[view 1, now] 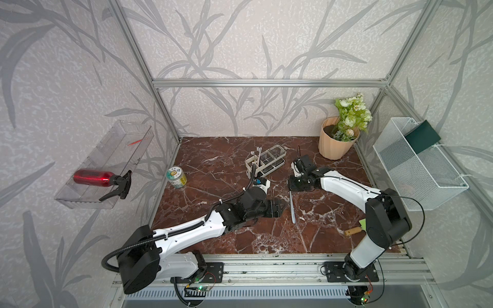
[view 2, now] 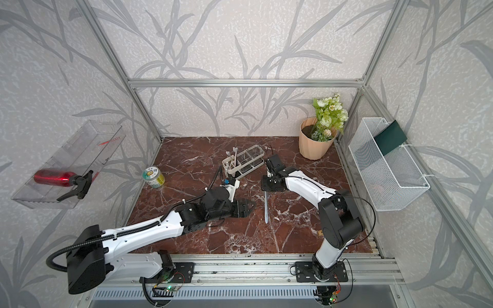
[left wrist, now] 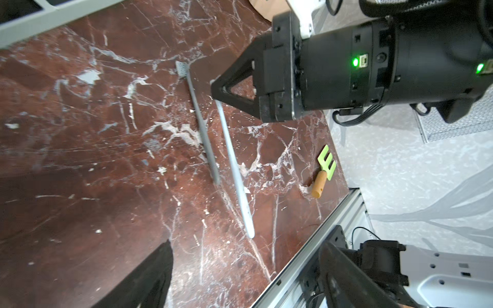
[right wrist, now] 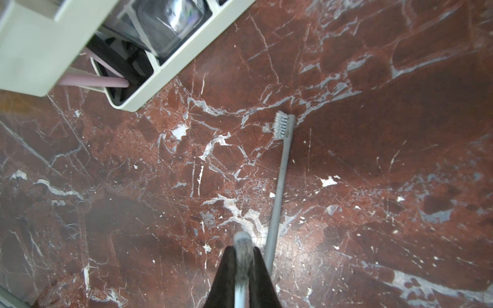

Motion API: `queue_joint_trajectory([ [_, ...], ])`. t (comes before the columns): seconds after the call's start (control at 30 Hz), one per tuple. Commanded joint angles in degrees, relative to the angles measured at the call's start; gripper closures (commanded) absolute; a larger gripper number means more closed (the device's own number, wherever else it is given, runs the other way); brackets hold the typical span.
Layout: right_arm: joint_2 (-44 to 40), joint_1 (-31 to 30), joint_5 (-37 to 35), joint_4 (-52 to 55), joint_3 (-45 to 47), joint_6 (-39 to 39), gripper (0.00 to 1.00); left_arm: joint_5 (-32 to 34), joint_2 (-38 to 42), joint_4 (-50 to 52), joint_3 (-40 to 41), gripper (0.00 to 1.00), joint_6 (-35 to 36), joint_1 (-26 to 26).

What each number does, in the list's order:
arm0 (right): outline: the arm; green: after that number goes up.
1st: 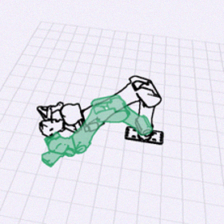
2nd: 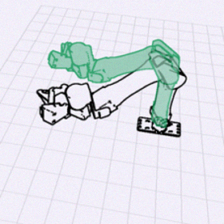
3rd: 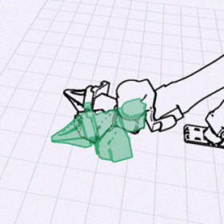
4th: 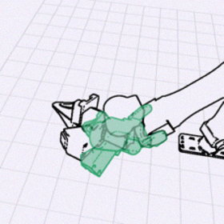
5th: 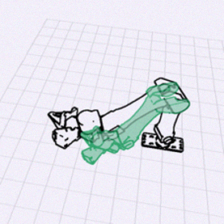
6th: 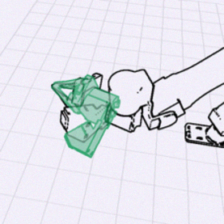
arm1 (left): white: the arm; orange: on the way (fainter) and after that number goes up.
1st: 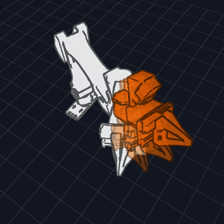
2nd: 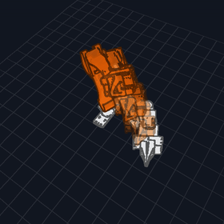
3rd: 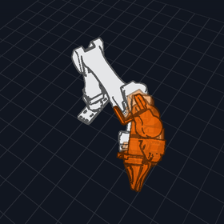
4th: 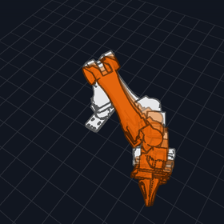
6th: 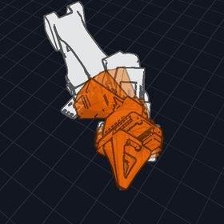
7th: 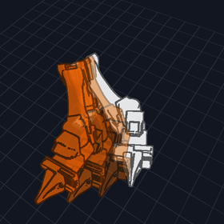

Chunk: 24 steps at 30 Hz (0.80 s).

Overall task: Place the toothbrush into the toothbrush holder
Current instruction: Pick up the toothbrush from the center of the board.

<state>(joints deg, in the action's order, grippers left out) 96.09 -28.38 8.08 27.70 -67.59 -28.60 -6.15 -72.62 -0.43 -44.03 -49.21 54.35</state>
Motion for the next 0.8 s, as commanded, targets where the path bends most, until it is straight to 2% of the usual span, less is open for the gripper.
queue_joint_trajectory([
  [0.0, -2.9, 0.56, 0.85, -0.44, -2.11, -1.68, 1.0, -0.06, -2.51, -6.98, 0.9, 0.15, -3.71, 0.82],
  [0.4, -3.41, 1.84, 4.73, 1.08, -7.76, -3.31, 1.0, 1.14, -9.37, -10.79, 0.7, 0.19, -5.65, 2.99],
  [0.63, -3.5, 1.84, 6.77, 0.43, -7.39, -4.36, 1.0, 2.06, -11.3, -13.96, 0.44, 0.27, -7.47, 3.4],
  [0.77, -3.63, 1.84, 7.81, 0.19, -7.23, -4.88, 1.0, 3.0, -11.97, -13.99, 0.06, 0.37, -7.59, 3.45],
])
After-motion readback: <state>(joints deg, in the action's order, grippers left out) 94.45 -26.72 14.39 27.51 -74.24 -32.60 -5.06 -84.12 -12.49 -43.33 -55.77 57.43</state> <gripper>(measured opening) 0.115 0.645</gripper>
